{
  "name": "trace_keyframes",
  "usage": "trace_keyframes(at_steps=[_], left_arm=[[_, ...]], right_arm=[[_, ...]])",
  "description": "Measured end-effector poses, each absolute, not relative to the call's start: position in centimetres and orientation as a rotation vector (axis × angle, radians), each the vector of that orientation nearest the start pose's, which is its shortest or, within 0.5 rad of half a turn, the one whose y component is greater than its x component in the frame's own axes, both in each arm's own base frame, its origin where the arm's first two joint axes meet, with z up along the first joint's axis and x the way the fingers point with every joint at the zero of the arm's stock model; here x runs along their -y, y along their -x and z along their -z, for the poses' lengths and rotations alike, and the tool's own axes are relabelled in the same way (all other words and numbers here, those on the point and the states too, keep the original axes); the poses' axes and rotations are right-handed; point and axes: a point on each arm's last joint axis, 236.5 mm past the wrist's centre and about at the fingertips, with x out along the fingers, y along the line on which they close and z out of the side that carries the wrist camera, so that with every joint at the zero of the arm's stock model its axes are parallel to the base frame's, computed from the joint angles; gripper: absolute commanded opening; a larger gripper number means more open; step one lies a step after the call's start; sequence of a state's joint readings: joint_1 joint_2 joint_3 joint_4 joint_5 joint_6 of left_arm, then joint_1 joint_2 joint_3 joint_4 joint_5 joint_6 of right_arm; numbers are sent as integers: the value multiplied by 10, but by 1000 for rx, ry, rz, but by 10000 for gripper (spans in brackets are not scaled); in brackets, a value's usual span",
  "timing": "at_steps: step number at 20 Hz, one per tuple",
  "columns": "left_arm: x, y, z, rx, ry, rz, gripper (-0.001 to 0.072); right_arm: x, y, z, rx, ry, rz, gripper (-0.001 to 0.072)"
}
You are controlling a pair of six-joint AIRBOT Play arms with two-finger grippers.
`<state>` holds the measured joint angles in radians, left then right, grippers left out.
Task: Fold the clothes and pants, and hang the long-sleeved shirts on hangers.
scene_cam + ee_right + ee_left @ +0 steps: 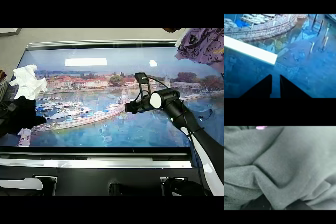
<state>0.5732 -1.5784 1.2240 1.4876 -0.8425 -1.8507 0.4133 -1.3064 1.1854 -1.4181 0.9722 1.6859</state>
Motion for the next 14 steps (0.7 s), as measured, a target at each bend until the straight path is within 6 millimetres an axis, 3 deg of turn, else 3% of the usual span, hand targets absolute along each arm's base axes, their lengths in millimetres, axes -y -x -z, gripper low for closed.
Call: trace_keyframes(at_steps=[3,8,11,14], left_arm=[[-169,-409,34,-1110,678,-483,21],[17,-417,-35,-1160,577,-87,22],[134,-397,-48,-1211,518,123,22],[231,-369,-35,-1272,481,259,23]], right_arm=[[-197,-374,-21,-1169,-11,-370,150],[-189,-348,-11,-1289,20,-362,152],[-180,-328,-5,-1382,51,-354,153],[-167,-310,-4,-1456,103,-343,153]])
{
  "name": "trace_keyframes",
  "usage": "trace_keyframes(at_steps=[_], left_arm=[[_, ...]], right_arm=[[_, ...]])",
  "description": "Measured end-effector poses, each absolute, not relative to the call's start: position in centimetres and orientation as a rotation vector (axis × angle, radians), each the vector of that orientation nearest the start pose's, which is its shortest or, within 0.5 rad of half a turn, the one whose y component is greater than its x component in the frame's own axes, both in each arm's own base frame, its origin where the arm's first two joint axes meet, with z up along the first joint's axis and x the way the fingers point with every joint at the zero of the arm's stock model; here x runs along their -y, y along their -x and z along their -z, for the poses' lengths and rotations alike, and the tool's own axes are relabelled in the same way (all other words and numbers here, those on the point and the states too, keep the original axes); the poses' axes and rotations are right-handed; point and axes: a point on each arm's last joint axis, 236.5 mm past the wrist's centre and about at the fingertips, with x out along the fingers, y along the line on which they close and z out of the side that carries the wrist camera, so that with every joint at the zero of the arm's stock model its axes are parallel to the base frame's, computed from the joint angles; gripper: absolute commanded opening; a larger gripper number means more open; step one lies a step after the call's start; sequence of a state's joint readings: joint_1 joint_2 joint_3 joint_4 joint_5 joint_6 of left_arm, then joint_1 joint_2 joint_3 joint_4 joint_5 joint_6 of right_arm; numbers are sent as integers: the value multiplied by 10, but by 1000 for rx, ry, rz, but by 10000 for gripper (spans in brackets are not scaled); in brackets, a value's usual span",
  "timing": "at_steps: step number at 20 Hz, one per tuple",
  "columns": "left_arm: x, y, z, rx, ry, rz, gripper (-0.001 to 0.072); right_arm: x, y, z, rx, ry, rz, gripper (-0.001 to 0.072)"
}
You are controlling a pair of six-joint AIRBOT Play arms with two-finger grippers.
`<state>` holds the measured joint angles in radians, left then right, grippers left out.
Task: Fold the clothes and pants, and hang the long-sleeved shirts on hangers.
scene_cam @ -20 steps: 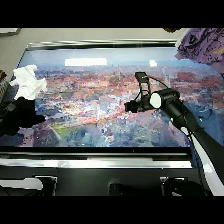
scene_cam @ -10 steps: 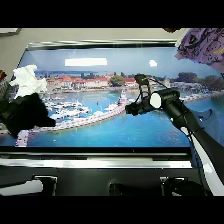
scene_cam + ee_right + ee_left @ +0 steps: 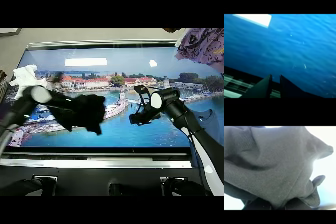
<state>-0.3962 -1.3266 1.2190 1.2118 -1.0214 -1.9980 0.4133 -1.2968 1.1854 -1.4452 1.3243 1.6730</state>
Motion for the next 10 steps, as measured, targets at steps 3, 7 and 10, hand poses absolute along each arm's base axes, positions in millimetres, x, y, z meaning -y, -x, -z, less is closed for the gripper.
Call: trace_keyframes(at_steps=[3,7,10], left_arm=[[301,-336,1,-1358,432,333,109],[321,-321,34,-1432,386,338,641],[283,-348,14,-1412,304,362,640]], right_arm=[[-150,-300,-10,-1482,167,-315,290],[-136,-297,-18,-1468,232,-298,326],[-124,-298,-21,-1468,278,-284,402]])
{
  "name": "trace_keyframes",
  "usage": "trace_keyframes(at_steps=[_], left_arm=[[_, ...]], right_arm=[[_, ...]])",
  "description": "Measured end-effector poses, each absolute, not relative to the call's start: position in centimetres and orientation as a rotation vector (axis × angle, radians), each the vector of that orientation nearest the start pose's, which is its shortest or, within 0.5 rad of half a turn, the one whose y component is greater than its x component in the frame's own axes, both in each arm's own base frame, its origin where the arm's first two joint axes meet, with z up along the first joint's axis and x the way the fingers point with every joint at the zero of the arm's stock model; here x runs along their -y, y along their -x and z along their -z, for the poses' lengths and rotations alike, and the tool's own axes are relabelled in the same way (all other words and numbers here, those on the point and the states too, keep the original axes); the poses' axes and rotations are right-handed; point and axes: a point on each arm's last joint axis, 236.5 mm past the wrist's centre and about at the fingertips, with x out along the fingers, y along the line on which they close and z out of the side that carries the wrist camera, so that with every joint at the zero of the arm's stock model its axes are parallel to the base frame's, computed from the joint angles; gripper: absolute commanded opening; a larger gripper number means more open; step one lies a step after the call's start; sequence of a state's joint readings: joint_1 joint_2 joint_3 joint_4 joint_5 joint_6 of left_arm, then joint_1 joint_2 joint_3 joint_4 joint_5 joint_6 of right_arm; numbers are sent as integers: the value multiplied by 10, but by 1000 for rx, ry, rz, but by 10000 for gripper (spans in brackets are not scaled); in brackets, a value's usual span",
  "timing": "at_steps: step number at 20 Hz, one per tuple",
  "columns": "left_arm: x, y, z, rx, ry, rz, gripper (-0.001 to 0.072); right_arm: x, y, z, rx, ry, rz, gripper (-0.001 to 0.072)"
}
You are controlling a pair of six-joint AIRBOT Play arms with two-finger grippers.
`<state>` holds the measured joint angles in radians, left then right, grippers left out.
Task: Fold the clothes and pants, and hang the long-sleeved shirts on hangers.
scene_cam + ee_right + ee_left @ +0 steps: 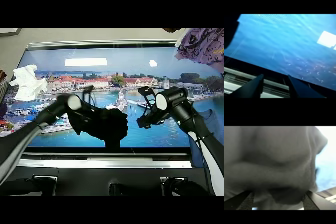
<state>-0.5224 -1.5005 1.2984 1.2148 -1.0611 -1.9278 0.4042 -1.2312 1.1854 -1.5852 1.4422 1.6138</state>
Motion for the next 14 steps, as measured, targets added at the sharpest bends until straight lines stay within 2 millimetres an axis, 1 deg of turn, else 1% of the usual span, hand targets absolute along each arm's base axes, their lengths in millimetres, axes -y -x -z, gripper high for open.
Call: trace_keyframes(at_steps=[2,3,4,5,6,7,8,9,10,12,14], left_arm=[[236,-374,-13,-1373,248,349,640],[210,-385,-27,-1356,235,333,640],[186,-395,-40,-1335,235,313,640],[161,-404,-52,-1315,241,286,640],[136,-411,-61,-1296,253,253,640],[115,-416,-68,-1284,268,221,640],[95,-419,-73,-1273,282,193,640],[79,-422,-75,-1267,299,166,640],[63,-423,-78,-1260,312,139,640],[42,-425,-79,-1254,331,103,640],[29,-426,-81,-1248,347,79,640]], right_arm=[[-113,-306,-19,-1453,229,-259,402],[-111,-311,-15,-1447,162,-251,401],[-112,-313,-7,-1448,57,-253,402],[-117,-316,1,-1446,-69,-270,408],[-126,-316,8,-1445,-184,-301,418],[-139,-315,14,-1439,-296,-346,419],[-154,-314,18,-1433,-401,-399,437],[-168,-312,22,-1427,-483,-446,469],[-183,-309,26,-1422,-548,-488,476],[-208,-302,36,-1428,-612,-556,476],[-228,-293,49,-1451,-623,-599,476]])
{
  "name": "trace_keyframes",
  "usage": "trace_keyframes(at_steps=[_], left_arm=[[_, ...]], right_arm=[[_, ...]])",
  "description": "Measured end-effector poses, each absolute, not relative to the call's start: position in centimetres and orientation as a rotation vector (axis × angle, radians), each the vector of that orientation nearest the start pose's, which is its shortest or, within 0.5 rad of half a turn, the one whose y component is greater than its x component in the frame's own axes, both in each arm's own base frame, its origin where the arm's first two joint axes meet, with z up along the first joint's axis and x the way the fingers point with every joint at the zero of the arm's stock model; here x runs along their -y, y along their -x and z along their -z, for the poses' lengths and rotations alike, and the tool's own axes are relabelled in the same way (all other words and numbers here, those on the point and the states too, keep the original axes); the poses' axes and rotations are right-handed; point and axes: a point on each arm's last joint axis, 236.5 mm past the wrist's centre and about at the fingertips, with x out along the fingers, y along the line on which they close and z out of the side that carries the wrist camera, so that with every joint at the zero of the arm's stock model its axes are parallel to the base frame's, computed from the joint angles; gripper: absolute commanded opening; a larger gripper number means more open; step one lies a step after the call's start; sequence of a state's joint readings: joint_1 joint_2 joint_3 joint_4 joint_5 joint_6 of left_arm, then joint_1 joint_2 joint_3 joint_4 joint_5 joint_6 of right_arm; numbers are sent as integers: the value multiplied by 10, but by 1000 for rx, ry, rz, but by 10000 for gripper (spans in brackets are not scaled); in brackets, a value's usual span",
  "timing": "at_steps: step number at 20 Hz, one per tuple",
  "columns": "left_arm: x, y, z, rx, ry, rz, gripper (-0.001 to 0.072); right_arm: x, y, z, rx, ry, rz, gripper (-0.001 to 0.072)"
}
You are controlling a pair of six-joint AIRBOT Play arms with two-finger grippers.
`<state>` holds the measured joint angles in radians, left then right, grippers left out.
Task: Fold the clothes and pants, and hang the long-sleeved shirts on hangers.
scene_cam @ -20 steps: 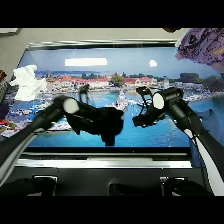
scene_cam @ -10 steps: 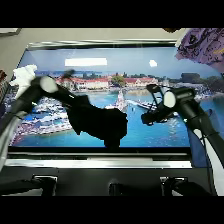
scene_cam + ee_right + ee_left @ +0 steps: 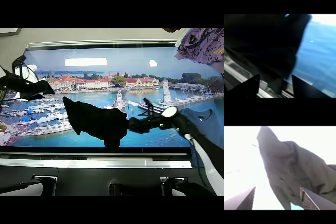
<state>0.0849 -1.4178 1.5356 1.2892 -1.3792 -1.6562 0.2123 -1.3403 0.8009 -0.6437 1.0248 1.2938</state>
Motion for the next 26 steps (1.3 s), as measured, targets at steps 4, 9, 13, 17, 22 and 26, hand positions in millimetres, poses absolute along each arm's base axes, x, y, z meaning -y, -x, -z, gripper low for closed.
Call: trace_keyframes(at_steps=[4,9,13,17,22,26], left_arm=[[19,-425,-81,-1246,357,63,640],[16,-424,-81,-1254,359,58,640],[4,-424,-64,-1259,402,23,640],[4,-424,-12,-1282,540,46,638],[36,-429,51,-1316,652,140,602],[61,-445,82,-1292,681,182,602]], right_arm=[[-253,-278,76,-1492,-589,-625,431],[-262,-278,88,-1477,-562,-619,34],[-261,-280,83,-1456,-534,-615,34],[-250,-275,70,-1448,-482,-591,34],[-242,-265,53,-1455,-446,-581,35],[-240,-259,48,-1471,-445,-579,35]])
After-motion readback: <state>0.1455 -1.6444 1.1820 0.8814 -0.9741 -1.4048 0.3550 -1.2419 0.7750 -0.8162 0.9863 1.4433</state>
